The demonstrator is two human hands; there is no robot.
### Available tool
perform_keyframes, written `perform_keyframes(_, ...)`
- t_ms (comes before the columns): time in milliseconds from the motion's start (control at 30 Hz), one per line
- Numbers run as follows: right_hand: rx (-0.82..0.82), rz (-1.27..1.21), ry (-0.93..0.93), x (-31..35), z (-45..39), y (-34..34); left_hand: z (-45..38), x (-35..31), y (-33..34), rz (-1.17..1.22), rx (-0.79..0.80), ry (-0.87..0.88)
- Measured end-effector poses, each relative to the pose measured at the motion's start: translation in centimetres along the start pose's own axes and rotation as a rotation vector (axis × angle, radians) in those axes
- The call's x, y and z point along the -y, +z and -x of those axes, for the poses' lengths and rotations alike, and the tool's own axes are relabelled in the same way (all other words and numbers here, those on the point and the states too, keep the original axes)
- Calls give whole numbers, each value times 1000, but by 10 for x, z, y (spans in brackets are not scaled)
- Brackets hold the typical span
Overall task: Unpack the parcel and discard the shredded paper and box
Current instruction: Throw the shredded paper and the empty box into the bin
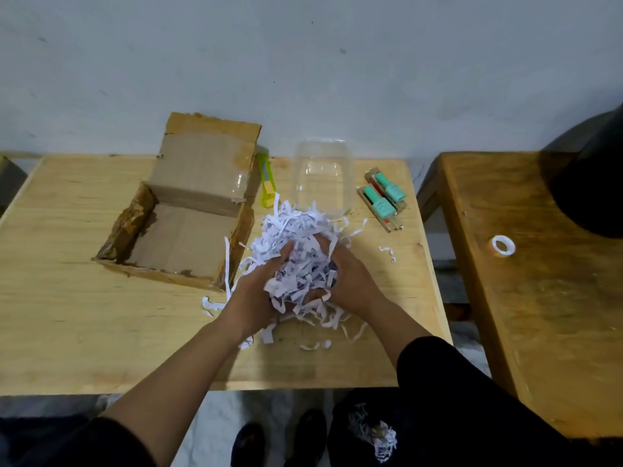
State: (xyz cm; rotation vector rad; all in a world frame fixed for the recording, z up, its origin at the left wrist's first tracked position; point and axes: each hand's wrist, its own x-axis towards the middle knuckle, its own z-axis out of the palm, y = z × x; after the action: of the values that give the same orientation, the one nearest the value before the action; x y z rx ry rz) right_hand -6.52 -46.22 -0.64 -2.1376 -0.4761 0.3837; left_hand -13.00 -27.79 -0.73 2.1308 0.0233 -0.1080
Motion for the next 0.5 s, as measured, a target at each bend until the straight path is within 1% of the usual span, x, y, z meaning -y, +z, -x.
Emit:
perform_keyframes(33, -16, -31, 18, 1, 2, 0, 1, -4, -2, 82, 26, -42)
perform_keyframes(100, -48, -73, 49, 6, 7, -1, 2, -6, -4, 137, 62, -72)
perform_keyframes(167, -85, -95, 66, 11, 12, -1, 3, -11, -6, 66, 34, -92)
perform_keyframes(233, -117, -109, 98, 17, 19, -3, 4, -18, -10, -5, 11, -17)
perform_keyframes(267, -130, -107, 110, 21, 22, -4, 5, -22, -11, -9, 30, -8)
perform_keyframes(333, -169, -87, 120, 29, 27, -9, 4, -33, -16, 12, 47, -76)
perform_keyframes(400, -210, -62, 140, 42, 34, -14, 4, -46, -24, -46, 69, -141)
perform_keyframes(500, -301, -107, 215, 63, 50, -22, 5, -66, -33, 10, 79, 121)
